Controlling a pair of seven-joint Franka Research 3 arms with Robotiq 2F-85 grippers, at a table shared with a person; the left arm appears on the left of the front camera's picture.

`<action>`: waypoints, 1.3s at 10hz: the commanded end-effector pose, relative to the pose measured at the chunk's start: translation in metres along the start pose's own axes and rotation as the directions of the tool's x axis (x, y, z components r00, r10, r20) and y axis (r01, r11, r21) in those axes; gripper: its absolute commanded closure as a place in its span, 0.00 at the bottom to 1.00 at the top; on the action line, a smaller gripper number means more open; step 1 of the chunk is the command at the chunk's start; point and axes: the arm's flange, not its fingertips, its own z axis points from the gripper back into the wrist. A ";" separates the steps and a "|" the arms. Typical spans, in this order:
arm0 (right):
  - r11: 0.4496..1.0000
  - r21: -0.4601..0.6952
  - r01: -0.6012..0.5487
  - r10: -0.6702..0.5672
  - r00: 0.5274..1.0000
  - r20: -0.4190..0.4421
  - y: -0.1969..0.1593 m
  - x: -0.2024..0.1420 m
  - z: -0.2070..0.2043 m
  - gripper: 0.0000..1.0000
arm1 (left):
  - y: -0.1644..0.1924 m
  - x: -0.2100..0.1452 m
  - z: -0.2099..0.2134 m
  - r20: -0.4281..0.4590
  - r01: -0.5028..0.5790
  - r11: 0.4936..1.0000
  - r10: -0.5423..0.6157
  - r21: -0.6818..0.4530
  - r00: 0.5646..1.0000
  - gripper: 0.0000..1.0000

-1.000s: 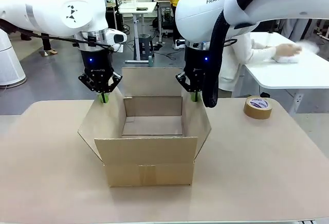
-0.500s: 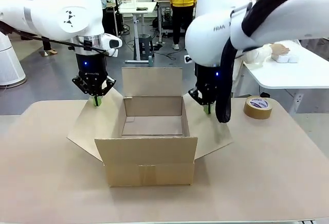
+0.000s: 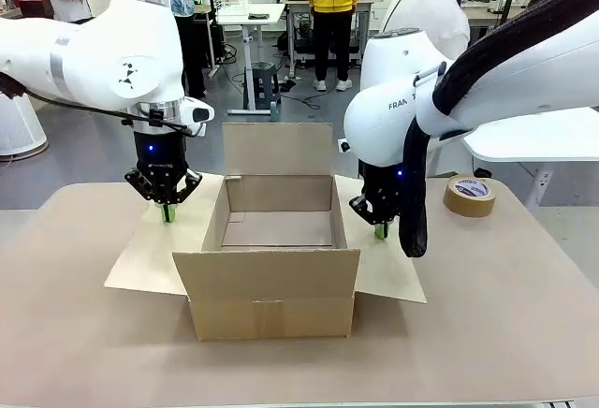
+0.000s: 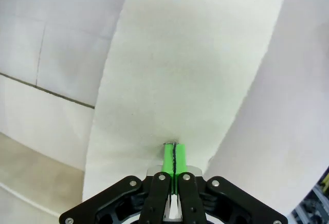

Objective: Wrap the clocks to prevent damage.
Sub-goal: Open the side flaps of the Package Box.

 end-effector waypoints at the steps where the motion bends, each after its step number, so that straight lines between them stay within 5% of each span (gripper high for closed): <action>1: 1.000 -0.001 0.010 -0.010 0.999 0.039 -0.006 0.002 -0.009 0.99 | 0.001 0.000 -0.012 0.025 -0.025 0.999 0.026 -0.023 0.999 1.00; 13: 1.000 0.011 0.021 -0.021 0.999 0.027 -0.008 0.005 -0.002 0.99 | -0.001 0.006 -0.017 0.002 -0.008 1.000 0.008 -0.023 1.000 1.00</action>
